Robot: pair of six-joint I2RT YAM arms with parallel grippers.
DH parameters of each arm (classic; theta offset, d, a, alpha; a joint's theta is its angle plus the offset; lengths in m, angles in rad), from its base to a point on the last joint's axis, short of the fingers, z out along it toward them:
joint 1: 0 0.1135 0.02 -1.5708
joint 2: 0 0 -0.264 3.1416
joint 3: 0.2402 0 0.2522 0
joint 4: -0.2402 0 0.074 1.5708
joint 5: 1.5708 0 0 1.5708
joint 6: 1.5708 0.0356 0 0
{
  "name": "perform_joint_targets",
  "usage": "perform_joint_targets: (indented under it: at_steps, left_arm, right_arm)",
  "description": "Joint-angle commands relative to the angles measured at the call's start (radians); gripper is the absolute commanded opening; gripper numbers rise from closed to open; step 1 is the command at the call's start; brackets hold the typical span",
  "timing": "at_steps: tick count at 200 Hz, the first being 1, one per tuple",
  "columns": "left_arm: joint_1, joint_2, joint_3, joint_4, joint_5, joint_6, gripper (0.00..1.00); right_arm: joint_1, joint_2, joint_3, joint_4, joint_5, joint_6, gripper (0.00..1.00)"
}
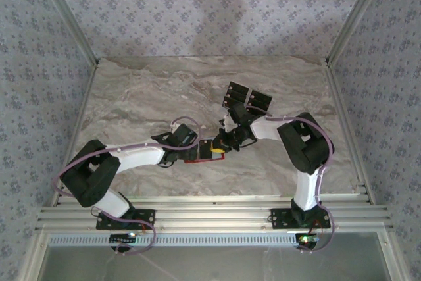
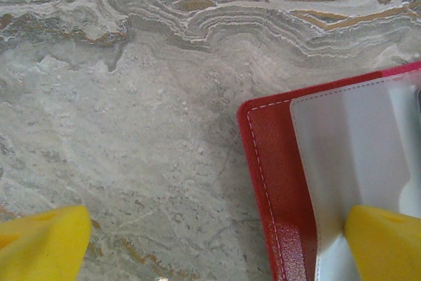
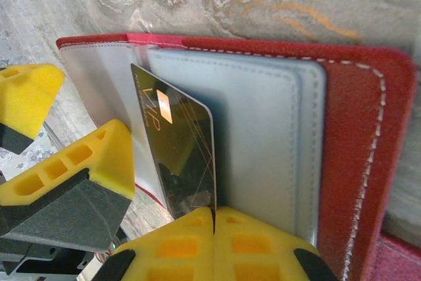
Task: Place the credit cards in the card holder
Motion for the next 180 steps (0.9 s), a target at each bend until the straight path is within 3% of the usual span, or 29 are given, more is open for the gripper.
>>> perform_joint_targets:
  at_steps: [1,180]
  left_arm:
    - [0.001,0.006,-0.026,-0.066,-0.021,0.011,1.0]
    - [0.001,0.012,-0.035,-0.052,-0.019,0.005,0.99]
  right_arm:
    - [-0.004,0.034,0.026,-0.061,-0.034,-0.022,0.0]
    - [-0.024,0.054,0.091,-0.142,-0.059,-0.051,0.0]
